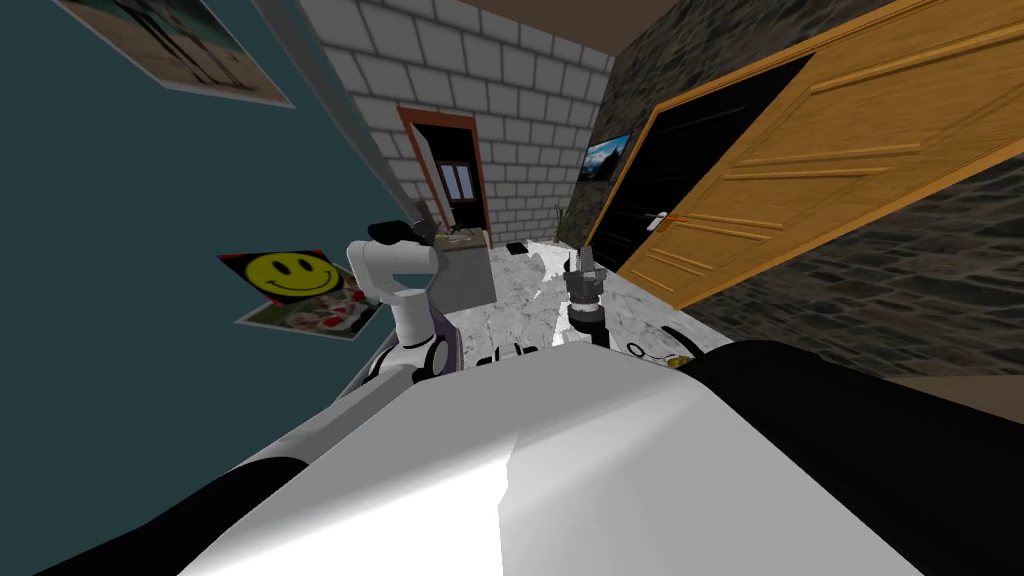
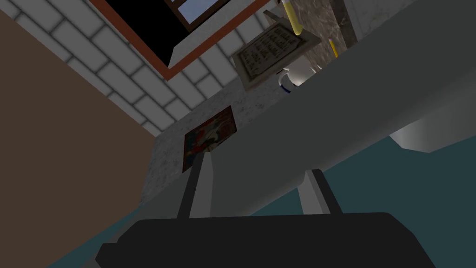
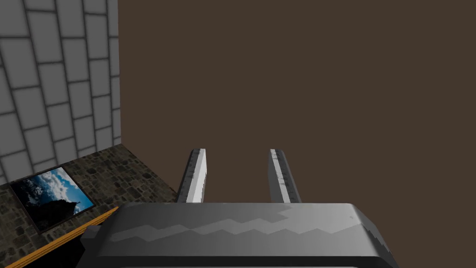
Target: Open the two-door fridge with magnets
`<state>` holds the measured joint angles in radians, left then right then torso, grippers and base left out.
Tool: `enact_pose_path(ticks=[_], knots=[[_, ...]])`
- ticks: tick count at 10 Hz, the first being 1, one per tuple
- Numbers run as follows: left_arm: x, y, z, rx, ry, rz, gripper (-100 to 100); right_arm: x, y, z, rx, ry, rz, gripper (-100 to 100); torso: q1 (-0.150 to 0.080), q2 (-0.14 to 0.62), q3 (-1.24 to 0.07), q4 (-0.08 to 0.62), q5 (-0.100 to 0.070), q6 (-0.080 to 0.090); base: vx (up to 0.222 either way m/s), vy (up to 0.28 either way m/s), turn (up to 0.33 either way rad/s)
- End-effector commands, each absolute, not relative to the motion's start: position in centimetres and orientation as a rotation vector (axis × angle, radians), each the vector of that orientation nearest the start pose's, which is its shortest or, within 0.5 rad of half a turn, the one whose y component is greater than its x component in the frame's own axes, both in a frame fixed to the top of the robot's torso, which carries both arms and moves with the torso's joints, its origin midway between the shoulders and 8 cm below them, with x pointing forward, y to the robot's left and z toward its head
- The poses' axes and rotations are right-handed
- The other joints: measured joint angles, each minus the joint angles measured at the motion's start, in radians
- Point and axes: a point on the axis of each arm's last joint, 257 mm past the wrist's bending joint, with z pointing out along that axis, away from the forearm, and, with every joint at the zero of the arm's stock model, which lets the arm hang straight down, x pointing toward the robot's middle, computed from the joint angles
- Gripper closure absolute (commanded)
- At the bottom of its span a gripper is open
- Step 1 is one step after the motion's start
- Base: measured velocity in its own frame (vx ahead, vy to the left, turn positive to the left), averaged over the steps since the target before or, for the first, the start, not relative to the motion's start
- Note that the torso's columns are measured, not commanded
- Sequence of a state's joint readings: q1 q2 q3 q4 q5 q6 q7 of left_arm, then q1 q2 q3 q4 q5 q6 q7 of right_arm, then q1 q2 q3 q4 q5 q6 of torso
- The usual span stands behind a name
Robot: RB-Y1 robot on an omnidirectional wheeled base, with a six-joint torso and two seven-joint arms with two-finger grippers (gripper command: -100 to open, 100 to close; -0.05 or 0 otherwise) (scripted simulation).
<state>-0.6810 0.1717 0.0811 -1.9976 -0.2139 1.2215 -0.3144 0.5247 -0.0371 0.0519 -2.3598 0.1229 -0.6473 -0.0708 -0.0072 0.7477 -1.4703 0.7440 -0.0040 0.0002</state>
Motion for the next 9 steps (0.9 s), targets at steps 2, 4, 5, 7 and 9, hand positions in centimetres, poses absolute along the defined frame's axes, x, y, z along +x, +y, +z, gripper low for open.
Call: enact_pose_path(ticks=[2, 4, 5, 7, 9], knots=[[59.1, 19.8, 6.6, -0.884, 1.477, -0.701, 100, 30.2, -23.4, 7.3, 0.418, 0.565, 1.388, 0, 0.008, -0.009, -0.007, 0.001, -0.001, -0.005, -0.123, -0.077, -0.115], [58.4, 17.2, 7.0, -0.842, 1.500, -0.743, 100, 30.2, -23.4, 7.3, 0.418, 0.565, 1.388, 0, 0.004, -0.005, -0.001, -0.004, 0.003, 0.001, -0.250, -0.103, -0.189], [58.0, 16.0, 7.2, -0.821, 1.512, -0.764, 100, 30.2, -23.4, 7.3, 0.418, 0.565, 1.388, 0, 0.006, -0.001, 0.001, -0.002, 0.003, -0.003, -0.221, -0.110, -0.115], [57.2, 13.5, 7.6, -0.777, 1.534, -0.805, 100, 30.2, -23.4, 7.3, 0.418, 0.565, 1.388, 0, 0.006, -0.001, -0.001, 0.001, 0.001, -0.006, -0.180, -0.099, -0.123], [56.3, 11.0, 8.0, -0.732, 1.555, -0.847, 100, 30.2, -23.4, 7.3, 0.418, 0.565, 1.388, 0, 0.002, 0.000, -0.001, 0.003, 0.000, -0.002, -0.169, -0.113, -0.100]])
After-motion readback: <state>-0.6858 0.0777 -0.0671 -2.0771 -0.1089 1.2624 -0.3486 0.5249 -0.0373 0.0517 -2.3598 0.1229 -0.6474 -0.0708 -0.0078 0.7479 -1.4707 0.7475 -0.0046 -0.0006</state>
